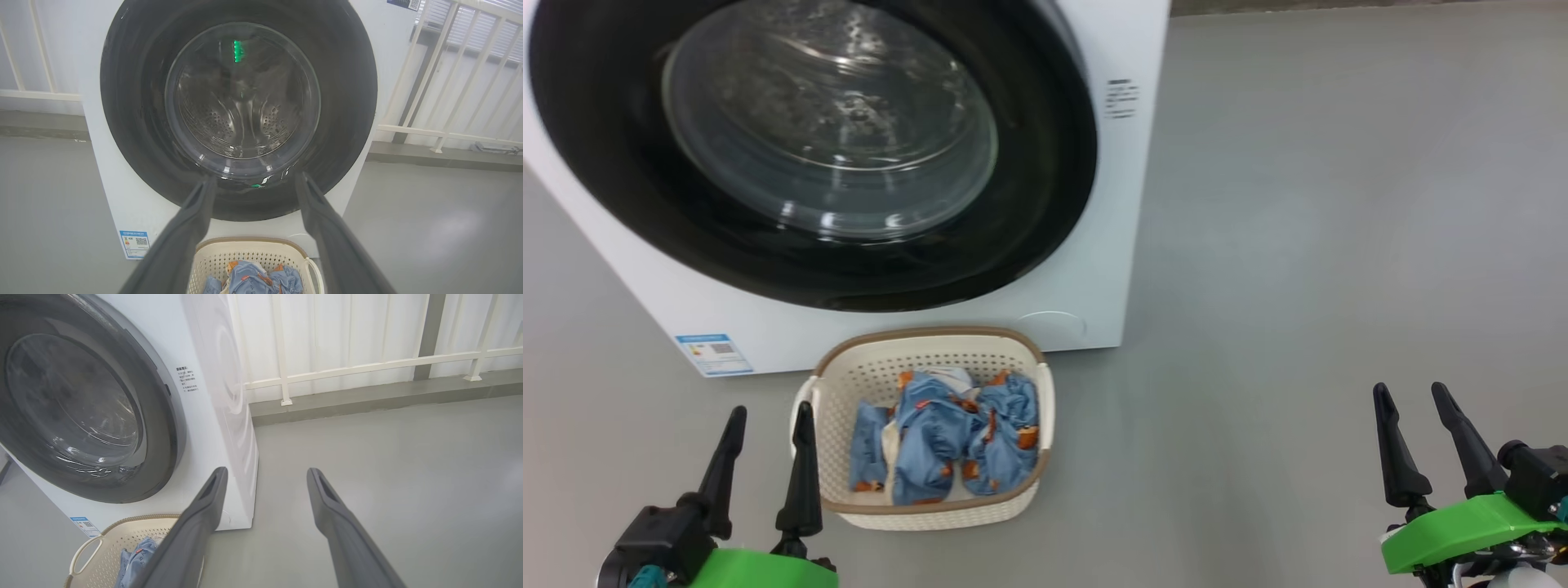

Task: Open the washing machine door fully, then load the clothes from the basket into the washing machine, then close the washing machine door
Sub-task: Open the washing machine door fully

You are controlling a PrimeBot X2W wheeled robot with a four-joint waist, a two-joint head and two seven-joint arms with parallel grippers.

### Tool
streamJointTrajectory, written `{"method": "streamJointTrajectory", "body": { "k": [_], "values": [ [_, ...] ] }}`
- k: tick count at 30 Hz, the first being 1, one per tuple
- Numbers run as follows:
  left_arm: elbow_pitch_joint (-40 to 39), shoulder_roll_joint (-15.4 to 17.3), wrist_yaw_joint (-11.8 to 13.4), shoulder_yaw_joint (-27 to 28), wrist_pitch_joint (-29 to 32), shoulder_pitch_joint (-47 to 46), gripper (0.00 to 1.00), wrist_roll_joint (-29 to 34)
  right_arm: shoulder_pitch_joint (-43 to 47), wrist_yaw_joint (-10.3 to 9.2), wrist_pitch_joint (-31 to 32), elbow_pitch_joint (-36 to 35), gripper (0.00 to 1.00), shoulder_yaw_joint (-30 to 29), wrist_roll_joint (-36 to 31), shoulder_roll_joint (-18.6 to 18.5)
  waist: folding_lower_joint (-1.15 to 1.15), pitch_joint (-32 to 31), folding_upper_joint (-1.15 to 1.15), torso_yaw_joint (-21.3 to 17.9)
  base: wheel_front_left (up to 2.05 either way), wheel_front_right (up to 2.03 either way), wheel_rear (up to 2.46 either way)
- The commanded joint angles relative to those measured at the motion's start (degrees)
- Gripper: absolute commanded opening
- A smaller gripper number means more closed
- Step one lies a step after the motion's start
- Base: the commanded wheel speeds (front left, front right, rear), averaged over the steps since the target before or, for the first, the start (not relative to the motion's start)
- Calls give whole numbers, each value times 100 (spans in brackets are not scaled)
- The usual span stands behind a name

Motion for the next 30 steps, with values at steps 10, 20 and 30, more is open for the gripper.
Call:
{"method": "streamJointTrajectory", "body": {
  "k": [10, 20, 30],
  "values": [
    [-165, 125, 3, 115, -37, -191, 100, -71, -152, 33, -71, -139, 100, 130, 19, -86, 0, 2, 0, 9, 59, 59, -117],
    [-112, 82, 3, 14, -37, -148, 100, -91, -291, 33, -71, -67, 49, 241, 133, -3, 0, -1, 0, 29, 2, 2, -5],
    [-86, -44, 3, -55, -37, -117, 100, -173, -974, 33, -71, -121, 0, 442, 1540, 180, 0, 88, 0, 132, 0, 0, 0]
  ]
}}
